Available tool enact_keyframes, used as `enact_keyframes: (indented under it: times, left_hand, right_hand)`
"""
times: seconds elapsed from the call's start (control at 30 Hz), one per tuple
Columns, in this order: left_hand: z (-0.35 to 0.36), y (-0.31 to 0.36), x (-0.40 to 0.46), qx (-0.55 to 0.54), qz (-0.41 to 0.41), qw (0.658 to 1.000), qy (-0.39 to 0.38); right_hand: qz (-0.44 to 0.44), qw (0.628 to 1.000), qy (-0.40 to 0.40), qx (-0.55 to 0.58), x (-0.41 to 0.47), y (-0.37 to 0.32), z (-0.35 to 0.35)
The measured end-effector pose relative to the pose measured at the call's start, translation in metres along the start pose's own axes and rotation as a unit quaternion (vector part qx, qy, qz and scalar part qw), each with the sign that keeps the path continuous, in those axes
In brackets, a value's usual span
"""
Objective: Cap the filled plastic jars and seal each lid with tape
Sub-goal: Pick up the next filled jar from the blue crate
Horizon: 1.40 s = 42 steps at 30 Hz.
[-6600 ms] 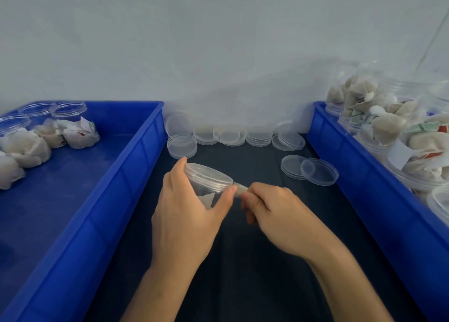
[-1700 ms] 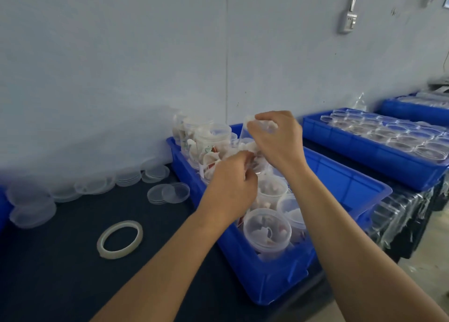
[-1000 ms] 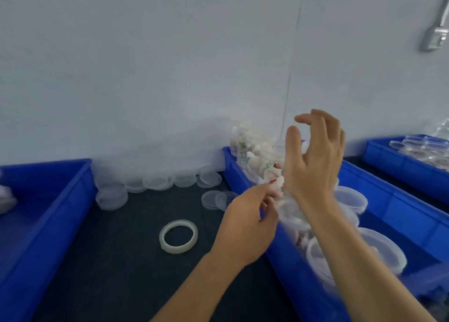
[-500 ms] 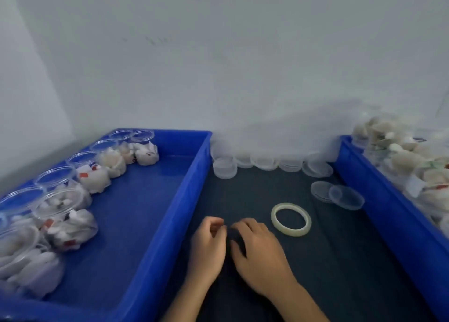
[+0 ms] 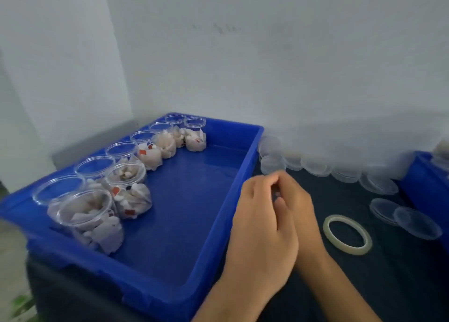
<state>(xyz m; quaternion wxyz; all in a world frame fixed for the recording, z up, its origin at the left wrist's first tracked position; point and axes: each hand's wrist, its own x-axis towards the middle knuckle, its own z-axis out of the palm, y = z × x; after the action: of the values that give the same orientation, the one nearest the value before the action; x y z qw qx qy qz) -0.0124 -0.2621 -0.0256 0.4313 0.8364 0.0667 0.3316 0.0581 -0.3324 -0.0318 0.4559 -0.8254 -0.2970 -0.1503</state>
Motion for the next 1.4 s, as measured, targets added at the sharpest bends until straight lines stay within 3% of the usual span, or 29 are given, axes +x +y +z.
enact_keyframes:
  times: [0.07, 0.13, 0.27, 0.4, 0.47, 0.57, 0.63, 0.7, 0.73, 0.83, 0.87, 0.93, 1.07, 1.17, 1.3, 1.4]
  left_hand:
    - [-0.040, 0.008, 0.005, 0.053, 0.037, 0.998, 0.021]
    - [-0.085, -0.004, 0.011, 0.143, 0.038, 0.988, 0.039]
    - [-0.158, -0.057, 0.018, 0.384, -0.055, 0.921, 0.036]
    - [-0.184, -0.098, 0.016, 0.481, -0.145, 0.864, -0.017]
    - [-0.186, -0.111, 0.017, 0.485, -0.150, 0.861, -0.035]
    - [-0.189, -0.118, 0.016, 0.411, -0.130, 0.902, -0.016]
    - [-0.194, -0.112, 0.016, 0.417, -0.137, 0.898, -0.034]
    - [-0.201, -0.105, 0.024, 0.392, -0.177, 0.901, -0.051]
    - [-0.212, -0.098, 0.017, 0.356, -0.197, 0.907, -0.109]
    - [-0.210, -0.093, 0.018, 0.311, -0.284, 0.902, -0.099]
    - [-0.211, -0.081, 0.019, 0.310, -0.231, 0.919, -0.077]
    - [-0.200, -0.062, 0.020, 0.338, -0.106, 0.932, 0.071]
    - [-0.165, -0.013, 0.024, 0.230, 0.077, 0.954, 0.174]
    - [-0.136, 0.027, 0.036, 0.187, 0.151, 0.961, 0.140]
    - [-0.079, 0.059, 0.043, 0.161, 0.193, 0.968, 0.022]
    - [-0.030, 0.064, 0.039, 0.137, 0.250, 0.957, -0.055]
  right_hand:
    - [-0.037, 0.998, -0.017, 0.054, 0.014, -0.031, 0.011]
    - [-0.089, 0.992, -0.088, 0.033, 0.023, -0.056, 0.031]
    - [-0.159, 0.958, -0.237, -0.032, 0.025, -0.089, 0.078]
    - [-0.184, 0.929, -0.315, -0.059, 0.024, -0.106, 0.119]
    - [-0.192, 0.922, -0.324, -0.089, 0.026, -0.110, 0.135]
    - [-0.201, 0.911, -0.338, -0.127, 0.029, -0.111, 0.152]
    - [-0.199, 0.905, -0.349, -0.137, 0.031, -0.109, 0.160]
    - [-0.181, 0.911, -0.353, -0.109, 0.031, -0.108, 0.163]
    - [-0.178, 0.915, -0.350, -0.092, 0.031, -0.108, 0.163]
    - [-0.178, 0.923, -0.339, -0.034, 0.031, -0.113, 0.153]
    - [-0.177, 0.926, -0.334, -0.017, 0.030, -0.115, 0.148]
    - [-0.176, 0.940, -0.291, 0.028, 0.026, -0.118, 0.136]
    - [-0.204, 0.964, -0.153, 0.073, 0.024, -0.119, 0.095]
    - [-0.198, 0.976, -0.046, 0.080, 0.026, -0.109, 0.049]
    - [-0.185, 0.980, 0.075, -0.015, 0.026, -0.066, -0.012]
    - [-0.120, 0.981, 0.120, -0.092, 0.014, -0.019, -0.043]
